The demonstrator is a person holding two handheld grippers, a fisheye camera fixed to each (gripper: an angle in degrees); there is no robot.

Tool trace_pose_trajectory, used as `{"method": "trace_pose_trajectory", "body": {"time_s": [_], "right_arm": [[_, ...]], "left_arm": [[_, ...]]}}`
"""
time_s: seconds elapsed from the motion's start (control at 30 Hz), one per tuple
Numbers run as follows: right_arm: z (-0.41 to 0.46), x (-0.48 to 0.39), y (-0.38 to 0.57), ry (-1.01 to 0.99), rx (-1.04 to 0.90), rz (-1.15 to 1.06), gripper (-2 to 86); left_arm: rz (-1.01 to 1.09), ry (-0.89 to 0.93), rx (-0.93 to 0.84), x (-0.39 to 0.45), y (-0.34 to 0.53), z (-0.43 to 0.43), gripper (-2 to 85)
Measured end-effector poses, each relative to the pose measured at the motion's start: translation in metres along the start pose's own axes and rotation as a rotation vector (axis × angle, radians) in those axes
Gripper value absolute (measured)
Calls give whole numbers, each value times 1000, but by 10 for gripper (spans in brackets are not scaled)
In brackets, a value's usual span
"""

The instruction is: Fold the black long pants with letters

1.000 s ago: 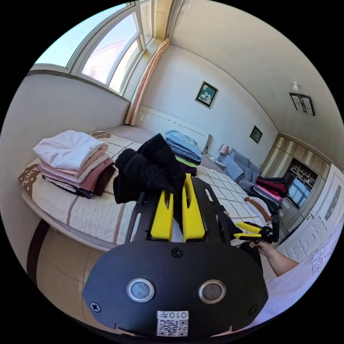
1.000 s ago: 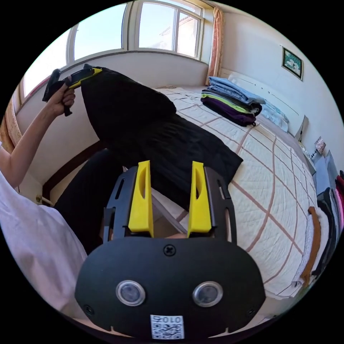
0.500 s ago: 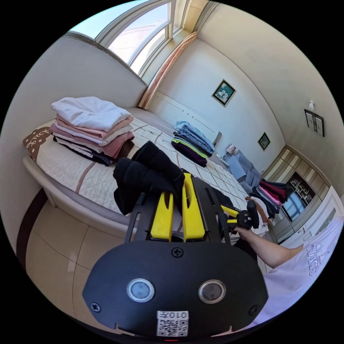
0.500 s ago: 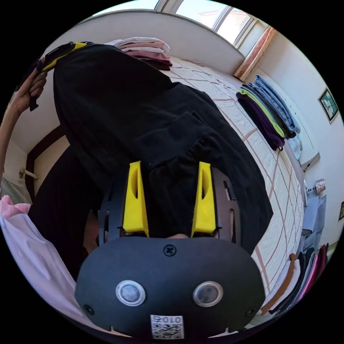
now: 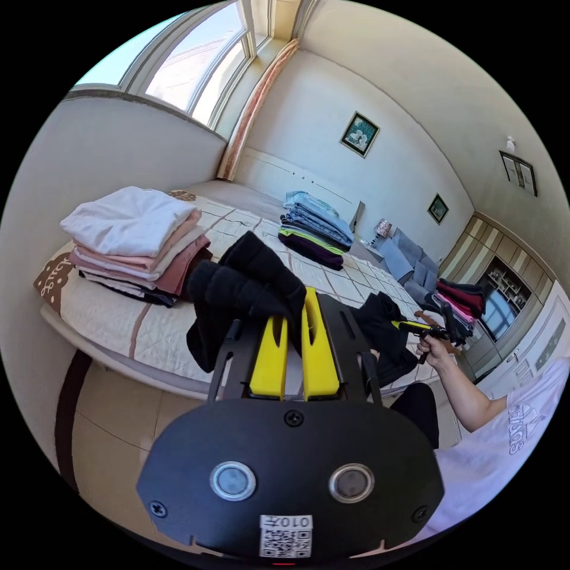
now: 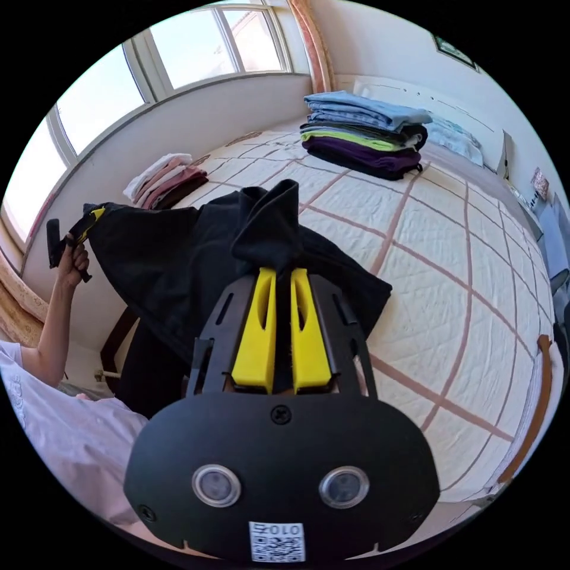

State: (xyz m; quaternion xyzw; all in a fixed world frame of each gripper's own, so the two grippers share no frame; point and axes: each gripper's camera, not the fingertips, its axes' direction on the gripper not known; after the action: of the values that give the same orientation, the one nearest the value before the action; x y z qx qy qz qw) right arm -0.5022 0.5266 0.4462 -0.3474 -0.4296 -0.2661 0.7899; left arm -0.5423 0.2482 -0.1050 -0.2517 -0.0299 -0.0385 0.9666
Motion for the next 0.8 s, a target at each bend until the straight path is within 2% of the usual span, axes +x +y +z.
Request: {"method": "trace_pose_trajectory", "body": {"time_s": [0.1,0.23,0.43,0.53,0.63,0.7,0.77,0.8], "right_arm": [[-56,43,16,40,130,77,53],[-146,117,49,211,251,204,53],[-217,182,123,515,220,280,53],[-204,221,183,496,178,370,52],[-157,263,246,324,111,473,52],[-126,276,270,304,14,508,52],[-111,283,288,282,0,552,52],[-114,287,300,256,63,599,52]], "left_arm": [[96,6,-12,23,-39,10,80],[208,27,24,48,-99,18,78],[312,42,146,63,-153,17,79],[398,26,106,47,-127,35,81],[197,125,-68,-10,-79,94,82],[53,74,-346,-47,-39,158,81],[12,73,-429,-59,-16,182,79],[-9,62,-385,-62,-8,181,79]]}}
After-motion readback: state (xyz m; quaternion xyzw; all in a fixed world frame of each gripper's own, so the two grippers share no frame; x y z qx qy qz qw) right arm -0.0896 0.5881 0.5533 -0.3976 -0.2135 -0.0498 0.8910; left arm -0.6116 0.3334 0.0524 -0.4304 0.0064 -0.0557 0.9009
